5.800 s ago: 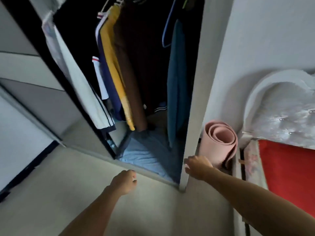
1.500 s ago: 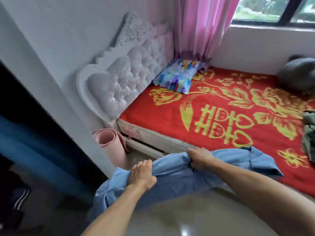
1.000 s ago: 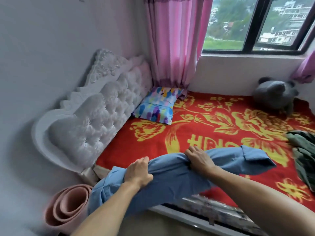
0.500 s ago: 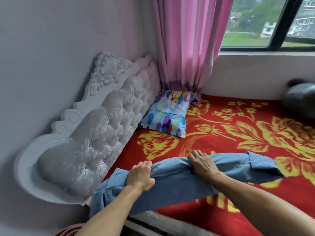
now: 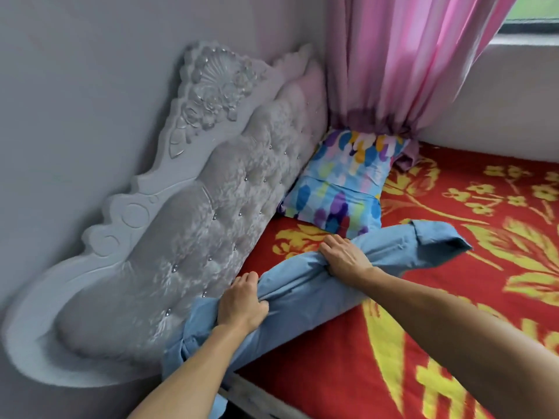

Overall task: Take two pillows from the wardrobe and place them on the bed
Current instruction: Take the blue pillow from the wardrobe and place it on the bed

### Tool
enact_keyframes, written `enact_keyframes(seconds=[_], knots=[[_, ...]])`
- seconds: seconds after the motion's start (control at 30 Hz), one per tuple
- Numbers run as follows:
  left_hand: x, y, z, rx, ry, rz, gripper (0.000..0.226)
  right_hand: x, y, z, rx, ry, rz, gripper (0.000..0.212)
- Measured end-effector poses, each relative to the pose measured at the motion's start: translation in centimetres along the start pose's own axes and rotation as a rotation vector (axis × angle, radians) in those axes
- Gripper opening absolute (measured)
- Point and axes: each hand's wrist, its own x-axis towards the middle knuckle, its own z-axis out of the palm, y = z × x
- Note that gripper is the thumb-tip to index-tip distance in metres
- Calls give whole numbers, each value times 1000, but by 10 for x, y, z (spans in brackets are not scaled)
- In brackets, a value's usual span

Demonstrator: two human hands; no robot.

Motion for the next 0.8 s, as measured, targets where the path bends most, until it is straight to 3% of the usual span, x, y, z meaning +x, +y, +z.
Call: enact_keyframes(seconds=[0.3, 0.43, 0.6, 0.7, 0.8], knots=[[85, -36, 15, -103, 116, -24, 32, 128, 1, 17, 9, 28, 63, 28], [102, -36, 66, -179, -134, 40, 36, 121, 21, 64, -6, -46, 222, 26], [93, -47, 131, -260, -527, 169, 56, 54, 24, 124, -33, -114, 413, 23], [95, -50, 158, -319, -641, 177, 41, -2, 35, 150, -23, -171, 637, 38], [115, -61, 179, -190, -646, 116, 41, -59, 53, 180, 93, -268, 1012, 43]])
